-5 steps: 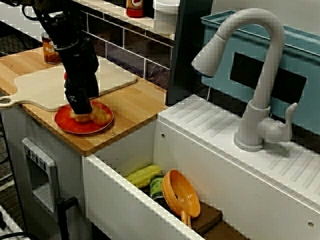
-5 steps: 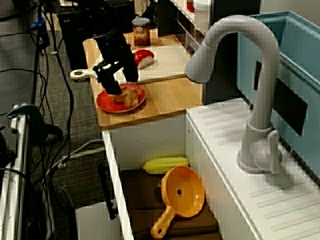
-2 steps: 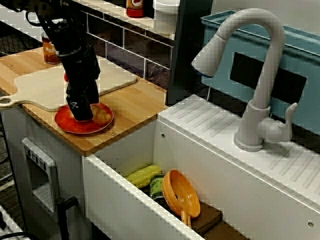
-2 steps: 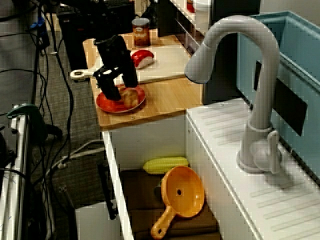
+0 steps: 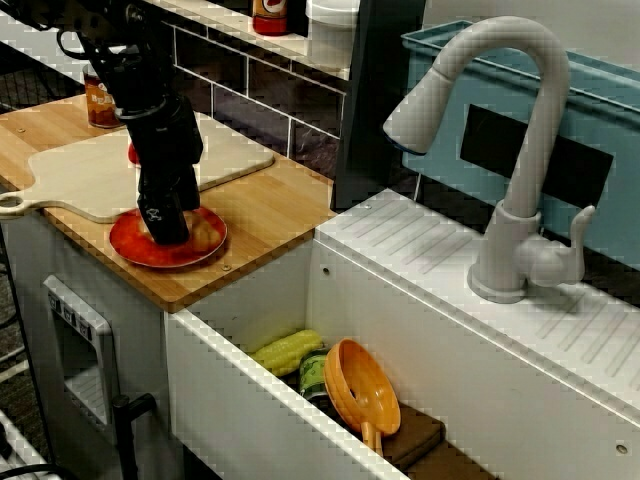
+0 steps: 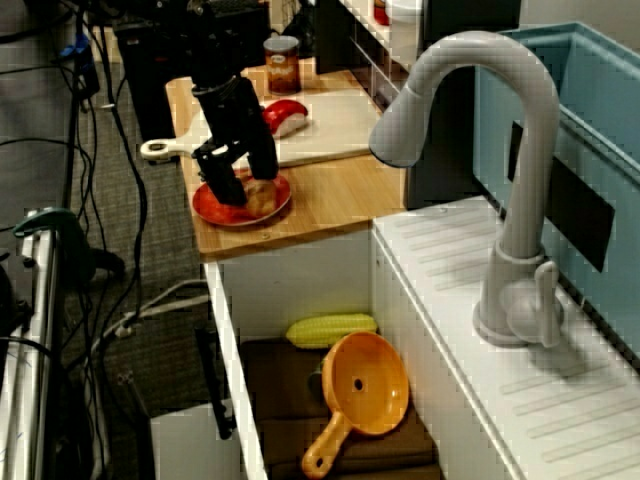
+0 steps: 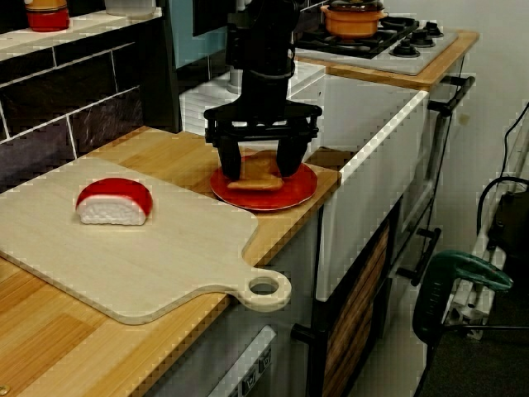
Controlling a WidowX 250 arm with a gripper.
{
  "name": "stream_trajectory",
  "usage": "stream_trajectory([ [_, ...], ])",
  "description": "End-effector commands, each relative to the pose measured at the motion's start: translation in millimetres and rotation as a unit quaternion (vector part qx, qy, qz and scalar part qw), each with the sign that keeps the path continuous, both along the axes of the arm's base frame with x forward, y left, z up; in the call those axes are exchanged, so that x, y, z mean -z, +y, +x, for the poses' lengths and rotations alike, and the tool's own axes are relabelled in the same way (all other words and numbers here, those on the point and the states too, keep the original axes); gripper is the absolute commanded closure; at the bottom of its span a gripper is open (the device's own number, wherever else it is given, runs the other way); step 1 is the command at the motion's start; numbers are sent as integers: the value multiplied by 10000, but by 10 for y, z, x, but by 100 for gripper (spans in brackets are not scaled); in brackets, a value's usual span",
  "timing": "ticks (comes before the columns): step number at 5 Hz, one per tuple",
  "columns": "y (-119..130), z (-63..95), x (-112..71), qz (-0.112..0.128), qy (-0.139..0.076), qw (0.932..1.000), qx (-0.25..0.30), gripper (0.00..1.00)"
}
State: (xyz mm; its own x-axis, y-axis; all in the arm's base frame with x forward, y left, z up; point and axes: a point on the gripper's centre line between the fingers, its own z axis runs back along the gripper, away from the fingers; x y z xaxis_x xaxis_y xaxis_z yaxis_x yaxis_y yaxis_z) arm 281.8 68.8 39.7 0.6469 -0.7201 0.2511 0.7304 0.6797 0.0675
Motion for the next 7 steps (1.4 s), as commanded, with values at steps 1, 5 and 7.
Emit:
stream_trajectory([
  [1, 45, 96, -121, 107, -225, 9997, -78, 0],
  [5, 42, 111, -8, 171, -223, 9990, -353, 0],
  [7, 56, 73, -5, 429, -506, 9943, -839, 0],
])
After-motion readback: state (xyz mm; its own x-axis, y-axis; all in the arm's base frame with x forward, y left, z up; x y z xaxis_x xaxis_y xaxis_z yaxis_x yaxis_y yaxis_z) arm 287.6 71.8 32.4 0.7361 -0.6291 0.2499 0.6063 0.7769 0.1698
